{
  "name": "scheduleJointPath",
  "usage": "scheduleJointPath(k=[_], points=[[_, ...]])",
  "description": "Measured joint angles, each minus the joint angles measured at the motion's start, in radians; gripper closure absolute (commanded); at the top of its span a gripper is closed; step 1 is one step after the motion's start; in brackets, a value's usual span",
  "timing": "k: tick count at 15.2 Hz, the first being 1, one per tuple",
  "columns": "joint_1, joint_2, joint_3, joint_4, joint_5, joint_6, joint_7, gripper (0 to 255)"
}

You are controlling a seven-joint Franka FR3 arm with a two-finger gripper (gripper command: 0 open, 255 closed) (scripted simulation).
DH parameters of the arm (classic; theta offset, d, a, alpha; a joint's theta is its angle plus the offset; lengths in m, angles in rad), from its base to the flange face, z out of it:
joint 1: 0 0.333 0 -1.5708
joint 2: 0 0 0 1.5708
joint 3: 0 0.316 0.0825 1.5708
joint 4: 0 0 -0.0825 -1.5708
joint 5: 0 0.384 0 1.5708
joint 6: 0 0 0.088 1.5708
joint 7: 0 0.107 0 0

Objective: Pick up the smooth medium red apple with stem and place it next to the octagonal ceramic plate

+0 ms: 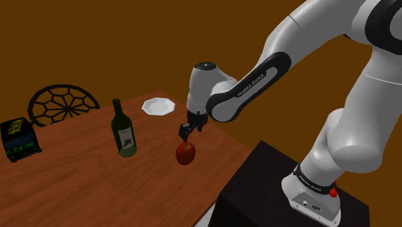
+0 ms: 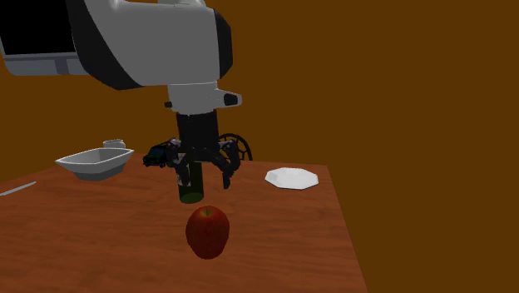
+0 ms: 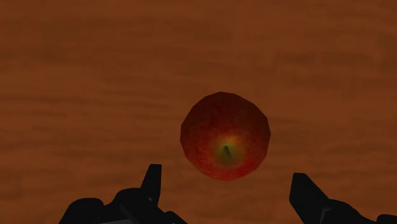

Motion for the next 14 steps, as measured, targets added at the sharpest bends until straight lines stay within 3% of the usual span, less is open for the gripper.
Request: scheduleJointPath(k=[7, 14], points=[[0.019, 0.137, -0.02, 0.045, -0.075, 0.096, 0.06, 0], [0.026, 0.171, -0.03, 0.05, -0.095, 0.124, 0.076, 0]])
